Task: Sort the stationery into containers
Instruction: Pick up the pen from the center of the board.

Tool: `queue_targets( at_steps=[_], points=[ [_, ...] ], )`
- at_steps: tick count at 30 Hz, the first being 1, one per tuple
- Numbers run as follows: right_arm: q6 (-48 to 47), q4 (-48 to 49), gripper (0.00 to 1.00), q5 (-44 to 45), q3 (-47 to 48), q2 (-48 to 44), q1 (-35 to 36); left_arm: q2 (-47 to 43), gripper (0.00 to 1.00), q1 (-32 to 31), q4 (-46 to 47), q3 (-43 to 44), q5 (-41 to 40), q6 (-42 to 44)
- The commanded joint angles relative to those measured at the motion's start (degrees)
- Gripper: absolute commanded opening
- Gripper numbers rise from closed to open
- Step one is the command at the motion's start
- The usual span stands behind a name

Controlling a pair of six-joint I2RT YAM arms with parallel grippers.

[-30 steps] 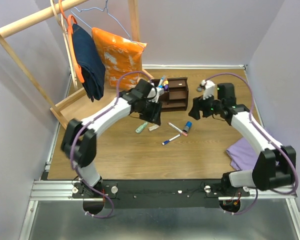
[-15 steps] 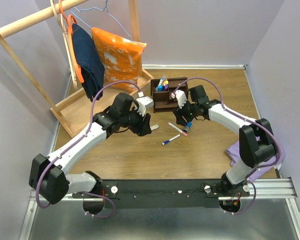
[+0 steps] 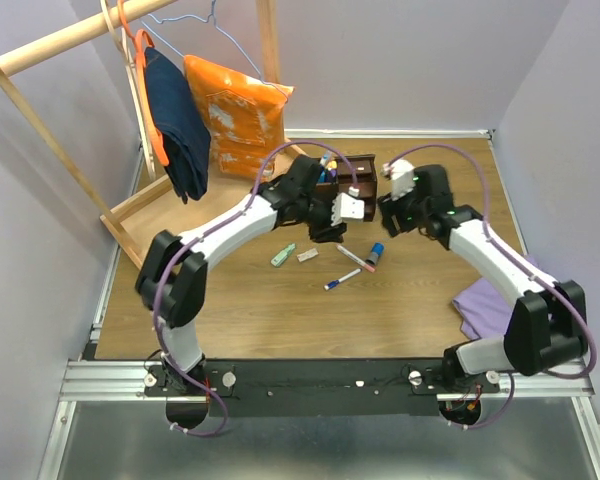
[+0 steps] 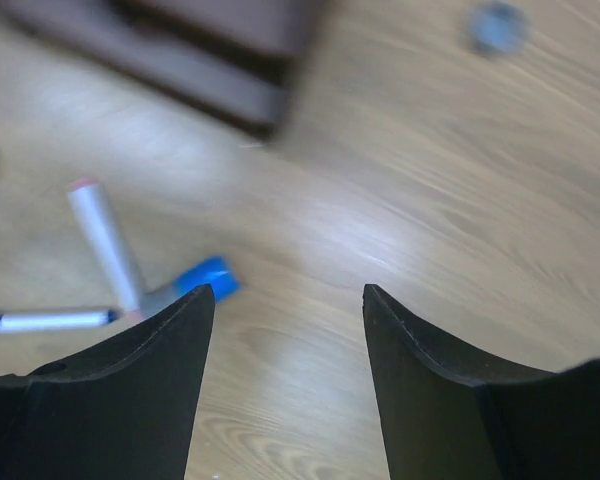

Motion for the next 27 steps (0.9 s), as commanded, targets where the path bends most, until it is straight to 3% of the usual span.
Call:
queue_targets(
  at_steps=[1,6,13,27],
  points=[
    [11.58,-1.78,0.69,7.17,1.33,-4.11,-13.09,10.11,0.49,-3.56,-10.34,11.65,6.72,13.07],
    [16.94,-2.85,0.7,2.16,-0.24,-7.18,-20.4,21.25,0.49,-6.82,-21.87,24.2,7.25,21.08],
    [17.58,-3.37,0.72,0.48,-2.8,-11.58,-22.25,28.75,0.46,-8.58,-31.28,32.66,6.11,24.95],
    [18.02,-1.44,0.72,-2.68,-2.98,-10.26,-22.78,35.6,0.43,-8.67,-32.25,37.5,1.72,21.44]
  ],
)
